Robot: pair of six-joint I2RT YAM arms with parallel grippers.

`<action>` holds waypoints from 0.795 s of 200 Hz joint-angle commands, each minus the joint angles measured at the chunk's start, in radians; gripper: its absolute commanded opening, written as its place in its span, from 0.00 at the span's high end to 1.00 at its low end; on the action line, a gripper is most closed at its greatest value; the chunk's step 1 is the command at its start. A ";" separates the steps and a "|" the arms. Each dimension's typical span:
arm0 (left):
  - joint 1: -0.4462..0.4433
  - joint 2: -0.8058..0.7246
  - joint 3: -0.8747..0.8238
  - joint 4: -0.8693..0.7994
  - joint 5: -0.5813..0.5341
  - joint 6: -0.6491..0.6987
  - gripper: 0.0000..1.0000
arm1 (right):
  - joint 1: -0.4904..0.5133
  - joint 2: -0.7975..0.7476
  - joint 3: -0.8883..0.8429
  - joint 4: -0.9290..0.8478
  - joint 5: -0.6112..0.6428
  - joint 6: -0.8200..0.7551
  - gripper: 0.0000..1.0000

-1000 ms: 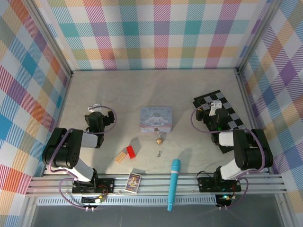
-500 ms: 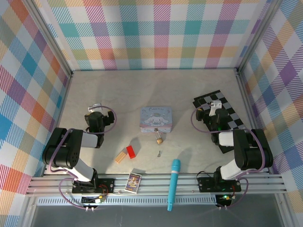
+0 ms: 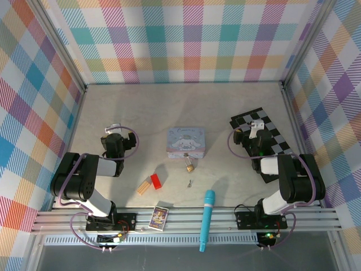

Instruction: Unlock a padlock with a key

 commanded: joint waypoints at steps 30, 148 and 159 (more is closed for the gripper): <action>-0.097 -0.191 0.178 -0.385 -0.086 0.070 0.00 | -0.007 -0.236 0.082 -0.282 -0.050 0.024 0.01; -0.152 -0.428 0.325 -0.765 0.486 -0.454 0.00 | -0.007 -0.633 0.115 -0.898 -0.558 0.453 0.01; -0.178 -0.452 0.329 -0.830 0.479 -0.479 0.00 | -0.002 -0.620 0.111 -0.932 -0.603 0.480 0.00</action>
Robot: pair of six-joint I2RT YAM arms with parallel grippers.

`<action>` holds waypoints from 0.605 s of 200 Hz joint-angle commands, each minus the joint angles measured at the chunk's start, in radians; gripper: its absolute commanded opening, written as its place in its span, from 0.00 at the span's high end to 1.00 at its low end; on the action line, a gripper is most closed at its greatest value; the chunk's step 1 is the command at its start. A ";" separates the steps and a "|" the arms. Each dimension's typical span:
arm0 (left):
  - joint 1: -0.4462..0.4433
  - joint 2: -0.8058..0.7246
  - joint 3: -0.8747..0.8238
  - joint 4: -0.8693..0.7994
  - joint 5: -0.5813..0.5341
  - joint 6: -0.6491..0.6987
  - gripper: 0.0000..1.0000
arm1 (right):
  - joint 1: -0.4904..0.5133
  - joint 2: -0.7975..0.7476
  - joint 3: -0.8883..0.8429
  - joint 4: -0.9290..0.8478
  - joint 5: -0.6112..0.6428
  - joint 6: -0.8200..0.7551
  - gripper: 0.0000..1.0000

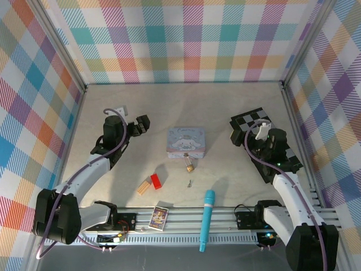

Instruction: Unlock a padlock with a key

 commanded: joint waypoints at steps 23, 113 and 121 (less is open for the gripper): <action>-0.126 -0.074 0.062 -0.333 0.118 -0.120 0.00 | 0.051 0.007 -0.031 -0.189 -0.203 0.145 0.03; -0.512 -0.091 0.073 -0.579 -0.125 -0.292 0.13 | 0.651 0.099 -0.028 -0.218 0.171 0.306 0.26; -0.532 -0.090 0.070 -0.572 -0.131 -0.306 0.14 | 0.702 0.133 -0.009 -0.216 0.213 0.307 0.29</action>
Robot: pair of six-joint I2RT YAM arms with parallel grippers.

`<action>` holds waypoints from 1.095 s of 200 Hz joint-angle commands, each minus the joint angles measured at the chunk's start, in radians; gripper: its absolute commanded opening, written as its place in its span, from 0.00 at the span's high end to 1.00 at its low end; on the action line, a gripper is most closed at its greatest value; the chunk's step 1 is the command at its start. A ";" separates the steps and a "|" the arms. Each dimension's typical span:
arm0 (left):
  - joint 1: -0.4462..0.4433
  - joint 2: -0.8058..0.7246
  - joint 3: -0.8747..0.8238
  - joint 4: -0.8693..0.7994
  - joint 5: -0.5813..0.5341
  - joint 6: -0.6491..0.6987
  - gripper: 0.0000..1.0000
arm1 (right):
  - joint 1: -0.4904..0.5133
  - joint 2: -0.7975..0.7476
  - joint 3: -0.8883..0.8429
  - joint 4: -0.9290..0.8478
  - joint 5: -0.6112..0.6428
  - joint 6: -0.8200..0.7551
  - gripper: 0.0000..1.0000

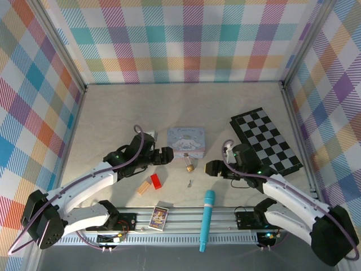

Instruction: Unlock a padlock with a key

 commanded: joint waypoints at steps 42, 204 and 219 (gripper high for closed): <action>-0.092 -0.038 -0.025 -0.005 -0.092 -0.176 0.20 | 0.298 0.266 0.185 0.008 0.249 0.050 0.44; -0.093 -0.098 -0.096 -0.014 -0.135 -0.235 0.24 | 0.474 0.594 0.386 -0.132 0.404 0.095 0.61; -0.093 -0.098 -0.101 -0.011 -0.135 -0.238 0.24 | 0.478 0.609 0.403 -0.157 0.416 0.098 0.62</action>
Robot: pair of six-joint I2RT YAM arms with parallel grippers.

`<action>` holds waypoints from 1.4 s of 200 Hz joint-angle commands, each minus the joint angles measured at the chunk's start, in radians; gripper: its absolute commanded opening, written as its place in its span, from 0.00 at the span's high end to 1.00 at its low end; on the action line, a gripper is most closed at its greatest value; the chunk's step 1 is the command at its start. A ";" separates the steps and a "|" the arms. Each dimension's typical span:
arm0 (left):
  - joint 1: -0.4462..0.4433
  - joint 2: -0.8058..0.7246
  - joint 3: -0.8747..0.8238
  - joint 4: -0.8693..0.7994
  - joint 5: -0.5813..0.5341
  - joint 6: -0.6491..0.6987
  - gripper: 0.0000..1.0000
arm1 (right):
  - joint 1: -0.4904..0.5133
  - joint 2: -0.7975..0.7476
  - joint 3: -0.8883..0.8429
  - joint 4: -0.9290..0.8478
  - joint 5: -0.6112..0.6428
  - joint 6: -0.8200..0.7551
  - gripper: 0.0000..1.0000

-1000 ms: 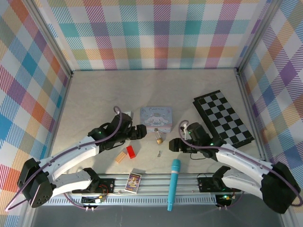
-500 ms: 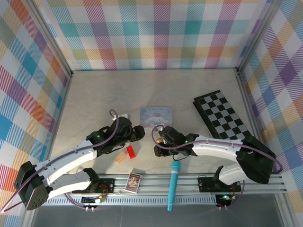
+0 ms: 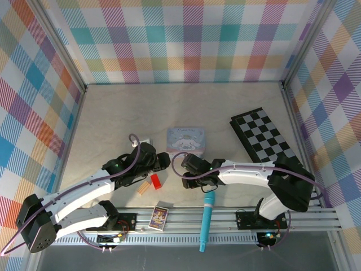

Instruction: Unlock a padlock with a key

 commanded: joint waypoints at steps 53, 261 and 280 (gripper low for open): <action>-0.010 -0.015 -0.022 0.016 -0.023 -0.028 0.24 | 0.015 0.064 0.068 -0.083 0.026 0.008 0.63; -0.014 -0.015 0.005 -0.006 0.127 -0.006 0.28 | 0.022 0.045 0.082 -0.204 0.054 -0.029 0.72; -0.018 -0.015 0.006 -0.010 0.118 -0.005 0.28 | 0.022 0.037 0.075 -0.183 0.034 -0.034 0.71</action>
